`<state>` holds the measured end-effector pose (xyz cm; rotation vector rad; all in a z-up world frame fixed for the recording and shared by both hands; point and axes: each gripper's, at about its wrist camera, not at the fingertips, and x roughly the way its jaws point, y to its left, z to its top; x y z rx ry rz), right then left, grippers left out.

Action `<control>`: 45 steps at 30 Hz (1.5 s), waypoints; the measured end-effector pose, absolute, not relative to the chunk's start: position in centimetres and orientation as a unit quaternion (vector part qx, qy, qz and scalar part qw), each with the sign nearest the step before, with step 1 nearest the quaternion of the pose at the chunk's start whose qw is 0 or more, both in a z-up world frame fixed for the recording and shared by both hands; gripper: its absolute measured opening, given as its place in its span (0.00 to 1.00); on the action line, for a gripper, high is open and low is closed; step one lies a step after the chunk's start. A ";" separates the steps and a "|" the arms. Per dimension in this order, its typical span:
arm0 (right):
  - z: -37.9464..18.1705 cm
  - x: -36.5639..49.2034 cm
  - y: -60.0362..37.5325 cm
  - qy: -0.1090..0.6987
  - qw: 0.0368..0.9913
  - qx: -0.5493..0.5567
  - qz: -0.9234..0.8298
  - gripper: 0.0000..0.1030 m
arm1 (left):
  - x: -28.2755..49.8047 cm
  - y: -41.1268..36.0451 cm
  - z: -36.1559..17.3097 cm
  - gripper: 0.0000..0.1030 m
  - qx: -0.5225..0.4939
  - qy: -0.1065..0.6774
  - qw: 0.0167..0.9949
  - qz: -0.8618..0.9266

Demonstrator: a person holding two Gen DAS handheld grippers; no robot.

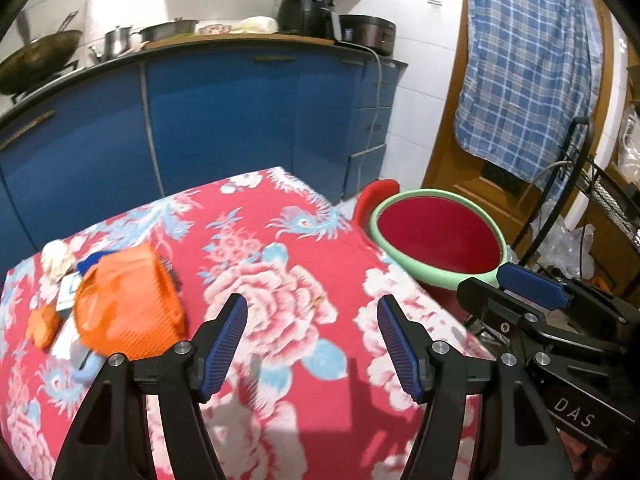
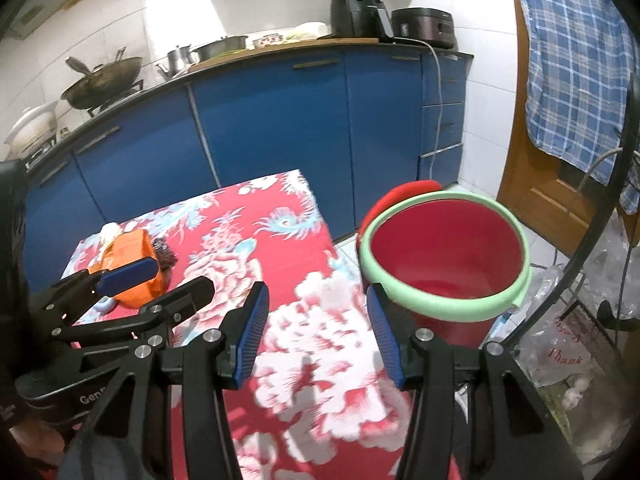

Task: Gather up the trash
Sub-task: 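Move both open tools back over the table, then grasp the plastic bag with the left tool while the right tool grasps the orange mesh bag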

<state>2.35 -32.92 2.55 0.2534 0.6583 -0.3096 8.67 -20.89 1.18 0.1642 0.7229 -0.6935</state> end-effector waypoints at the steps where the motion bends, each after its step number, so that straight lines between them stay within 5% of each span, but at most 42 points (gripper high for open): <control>1: 2.5 2.4 -32.5 0.322 0.927 0.124 -0.147 0.52 | 8.6 -20.3 1.1 0.67 0.076 0.347 0.875 -0.330; 45: 0.3 9.5 -15.5 0.347 0.932 0.060 0.080 0.52 | 9.2 -0.9 -1.6 0.70 -0.013 0.367 0.921 -0.132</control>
